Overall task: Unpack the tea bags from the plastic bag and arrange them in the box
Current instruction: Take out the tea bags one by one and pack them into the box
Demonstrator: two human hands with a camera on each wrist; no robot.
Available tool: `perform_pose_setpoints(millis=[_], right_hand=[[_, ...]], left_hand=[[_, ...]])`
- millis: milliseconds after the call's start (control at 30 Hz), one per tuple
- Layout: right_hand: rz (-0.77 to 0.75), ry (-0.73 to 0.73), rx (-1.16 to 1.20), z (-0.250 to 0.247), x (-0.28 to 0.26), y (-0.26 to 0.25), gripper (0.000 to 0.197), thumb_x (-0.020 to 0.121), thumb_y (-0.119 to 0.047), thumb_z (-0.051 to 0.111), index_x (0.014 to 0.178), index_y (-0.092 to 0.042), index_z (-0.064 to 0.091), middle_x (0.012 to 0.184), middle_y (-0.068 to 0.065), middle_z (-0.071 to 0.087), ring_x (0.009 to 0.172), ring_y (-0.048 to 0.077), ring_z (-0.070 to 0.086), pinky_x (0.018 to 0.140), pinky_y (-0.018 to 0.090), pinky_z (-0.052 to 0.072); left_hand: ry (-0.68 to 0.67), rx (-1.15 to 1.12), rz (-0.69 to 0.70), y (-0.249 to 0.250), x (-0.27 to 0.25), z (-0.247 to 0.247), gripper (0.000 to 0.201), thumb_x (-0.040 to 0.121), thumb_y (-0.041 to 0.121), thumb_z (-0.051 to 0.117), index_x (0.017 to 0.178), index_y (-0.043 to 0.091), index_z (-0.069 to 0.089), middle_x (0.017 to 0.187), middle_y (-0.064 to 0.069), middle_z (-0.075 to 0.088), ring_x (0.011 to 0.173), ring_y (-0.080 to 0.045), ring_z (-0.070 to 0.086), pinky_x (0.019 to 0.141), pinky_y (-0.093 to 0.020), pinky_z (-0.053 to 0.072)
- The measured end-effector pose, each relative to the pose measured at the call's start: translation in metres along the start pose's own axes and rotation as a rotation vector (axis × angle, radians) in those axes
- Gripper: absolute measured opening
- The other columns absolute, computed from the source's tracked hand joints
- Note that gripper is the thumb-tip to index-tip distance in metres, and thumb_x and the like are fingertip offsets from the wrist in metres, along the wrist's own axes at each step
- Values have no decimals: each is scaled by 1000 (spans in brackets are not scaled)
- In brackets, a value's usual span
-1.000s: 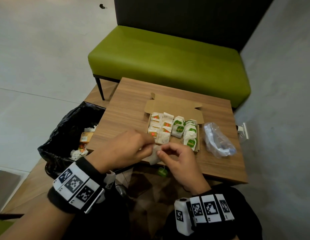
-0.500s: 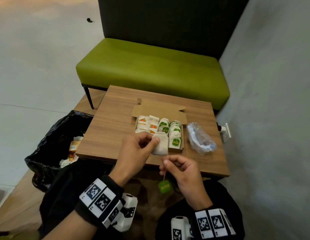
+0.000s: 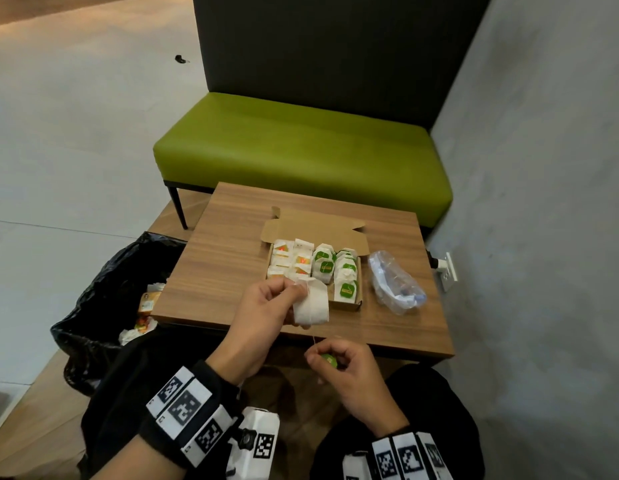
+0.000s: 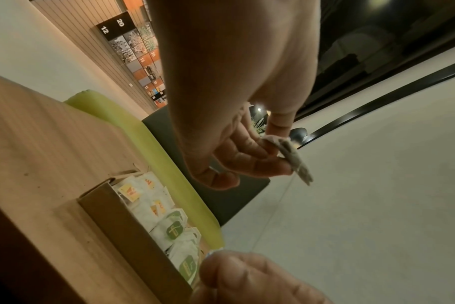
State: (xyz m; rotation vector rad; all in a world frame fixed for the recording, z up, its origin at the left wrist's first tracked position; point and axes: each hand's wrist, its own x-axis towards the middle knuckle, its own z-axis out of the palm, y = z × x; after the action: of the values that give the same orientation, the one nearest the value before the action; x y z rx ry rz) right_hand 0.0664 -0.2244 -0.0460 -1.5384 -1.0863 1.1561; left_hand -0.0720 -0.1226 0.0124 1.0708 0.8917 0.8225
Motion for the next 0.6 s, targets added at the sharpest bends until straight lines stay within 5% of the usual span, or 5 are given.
perform_pose_setpoints(millis=[100, 200, 333, 467, 600], right_hand=[[80, 40, 119, -6, 2, 2, 6, 82, -19, 76, 86, -22, 78, 83, 6, 75, 54, 16, 61, 56, 31, 53], [85, 45, 161, -15, 5, 0, 13, 84, -12, 73, 95, -17, 77, 79, 12, 73, 42, 16, 52, 54, 35, 52], [89, -4, 60, -32, 11, -14, 32, 94, -3, 61, 119, -20, 67, 75, 10, 68, 50, 15, 55, 54, 36, 56], [56, 49, -101, -43, 17, -39, 24, 90, -5, 67, 108, -19, 70, 77, 12, 70, 64, 17, 64, 65, 40, 62], [-51, 109, -113, -45, 22, -55, 16, 84, -7, 76, 94, -19, 75, 77, 0, 72, 70, 12, 65, 67, 32, 61]], left_hand=[[-45, -7, -12, -2, -5, 0, 20, 95, 11, 58, 82, -2, 66, 78, -14, 66, 63, -17, 62, 53, -25, 51], [-87, 36, -47, -5, -8, -1, 23, 95, 12, 58, 78, 2, 68, 72, -13, 64, 58, -17, 57, 53, -24, 48], [-138, 127, -67, -12, -14, -1, 26, 96, 14, 59, 72, 6, 65, 71, -13, 60, 64, -24, 54, 55, -26, 46], [-182, 196, -80, -20, -17, 0, 31, 97, 16, 58, 80, -10, 60, 73, -12, 56, 70, -21, 51, 60, -25, 43], [-229, 321, -75, -23, -19, 4, 35, 95, 14, 61, 60, 18, 63, 59, 5, 53, 58, -6, 47, 57, -18, 38]])
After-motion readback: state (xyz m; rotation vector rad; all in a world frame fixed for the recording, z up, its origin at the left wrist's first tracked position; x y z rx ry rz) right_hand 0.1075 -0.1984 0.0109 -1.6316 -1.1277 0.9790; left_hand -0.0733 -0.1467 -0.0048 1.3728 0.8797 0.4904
